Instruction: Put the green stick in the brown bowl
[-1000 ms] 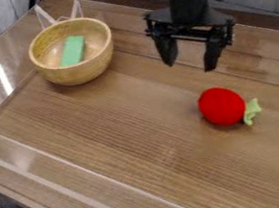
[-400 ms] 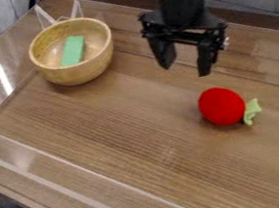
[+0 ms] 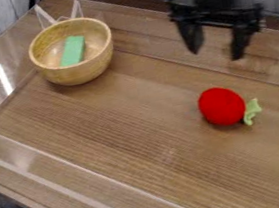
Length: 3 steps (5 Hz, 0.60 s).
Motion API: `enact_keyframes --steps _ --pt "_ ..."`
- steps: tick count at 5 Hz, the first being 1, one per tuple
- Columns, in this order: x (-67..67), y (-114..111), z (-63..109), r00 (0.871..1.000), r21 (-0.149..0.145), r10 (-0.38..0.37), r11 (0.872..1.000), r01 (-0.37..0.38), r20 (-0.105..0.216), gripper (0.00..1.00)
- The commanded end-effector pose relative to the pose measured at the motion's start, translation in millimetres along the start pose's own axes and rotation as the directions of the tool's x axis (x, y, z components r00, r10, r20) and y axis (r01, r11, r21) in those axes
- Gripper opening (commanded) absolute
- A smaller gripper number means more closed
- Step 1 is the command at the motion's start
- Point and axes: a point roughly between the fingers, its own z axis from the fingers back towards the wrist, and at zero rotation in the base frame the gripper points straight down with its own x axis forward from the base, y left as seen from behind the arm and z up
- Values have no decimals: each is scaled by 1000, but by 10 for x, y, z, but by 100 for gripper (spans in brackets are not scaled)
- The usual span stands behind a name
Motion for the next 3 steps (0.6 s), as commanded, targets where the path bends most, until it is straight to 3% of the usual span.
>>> enact_keyframes --steps 1,2,3 --pt "124 58 96 997 5 52 999 -53 59 100" --pt "178 12 34 994 17 95 995 -96 50 100" --pt "186 142 -54 988 30 146 989 -148 46 100"
